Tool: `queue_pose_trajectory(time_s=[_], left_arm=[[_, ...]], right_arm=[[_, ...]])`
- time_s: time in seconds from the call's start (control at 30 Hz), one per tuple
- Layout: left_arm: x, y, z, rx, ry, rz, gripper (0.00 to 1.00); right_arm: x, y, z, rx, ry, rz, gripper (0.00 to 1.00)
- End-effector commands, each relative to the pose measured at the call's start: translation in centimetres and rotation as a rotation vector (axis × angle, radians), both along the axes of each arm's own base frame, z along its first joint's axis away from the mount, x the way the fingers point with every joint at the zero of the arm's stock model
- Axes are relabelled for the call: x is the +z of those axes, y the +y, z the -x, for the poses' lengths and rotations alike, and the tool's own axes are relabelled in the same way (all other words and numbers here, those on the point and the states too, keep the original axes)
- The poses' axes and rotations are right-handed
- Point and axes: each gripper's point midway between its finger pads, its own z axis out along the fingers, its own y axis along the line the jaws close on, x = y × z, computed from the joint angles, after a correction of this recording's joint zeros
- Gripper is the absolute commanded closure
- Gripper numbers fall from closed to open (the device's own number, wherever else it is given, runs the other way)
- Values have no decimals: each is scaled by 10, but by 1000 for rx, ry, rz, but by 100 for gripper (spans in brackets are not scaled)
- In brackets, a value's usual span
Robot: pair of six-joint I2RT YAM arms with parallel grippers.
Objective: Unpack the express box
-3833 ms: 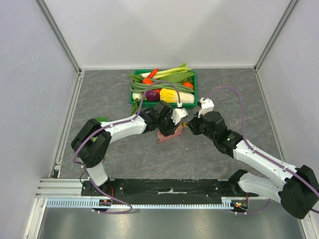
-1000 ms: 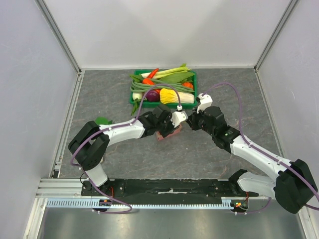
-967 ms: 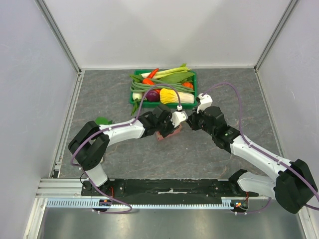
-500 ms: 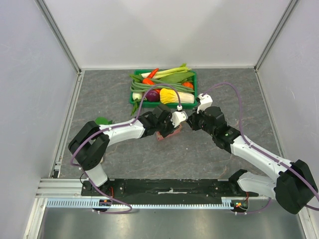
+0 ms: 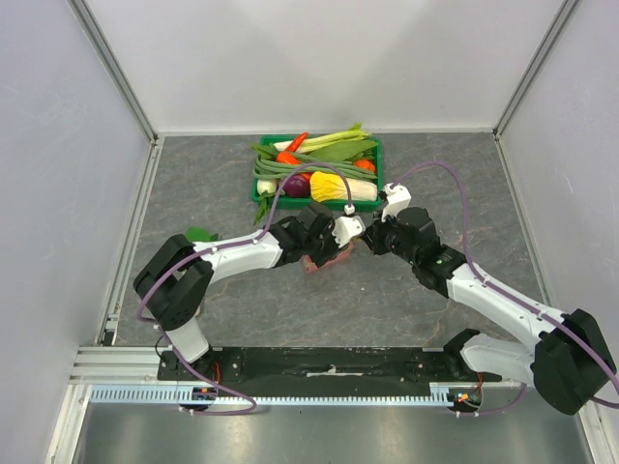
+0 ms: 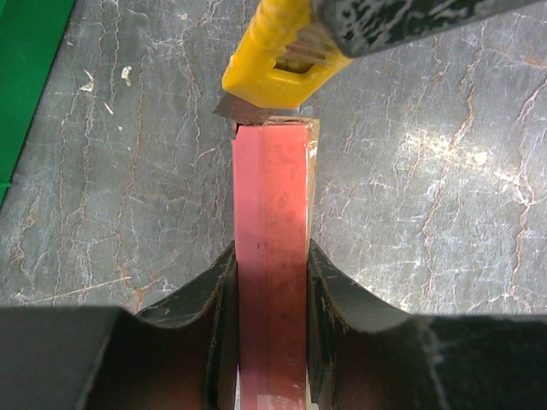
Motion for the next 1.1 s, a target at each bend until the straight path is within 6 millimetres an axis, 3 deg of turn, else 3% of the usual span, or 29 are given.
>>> queue_pose_trajectory(time_s=[0.0, 0.2, 0.67, 0.87, 1.07], left_arm=[[-74, 61, 39, 33, 190, -309, 98], [-73, 66, 31, 80, 170, -324, 98], [-70, 74, 20, 142, 224, -297, 98], [-68, 70, 21, 134, 237, -287, 98], [-61, 61, 21, 130, 252, -253, 97]], right_arm=[[-14, 2, 16, 64, 74, 29, 100], [-39, -6, 38, 93, 174, 76, 100], [-46, -10, 55, 128, 226, 87, 100], [-29, -12, 51, 104, 186, 76, 100], [12, -21, 38, 13, 79, 21, 100]])
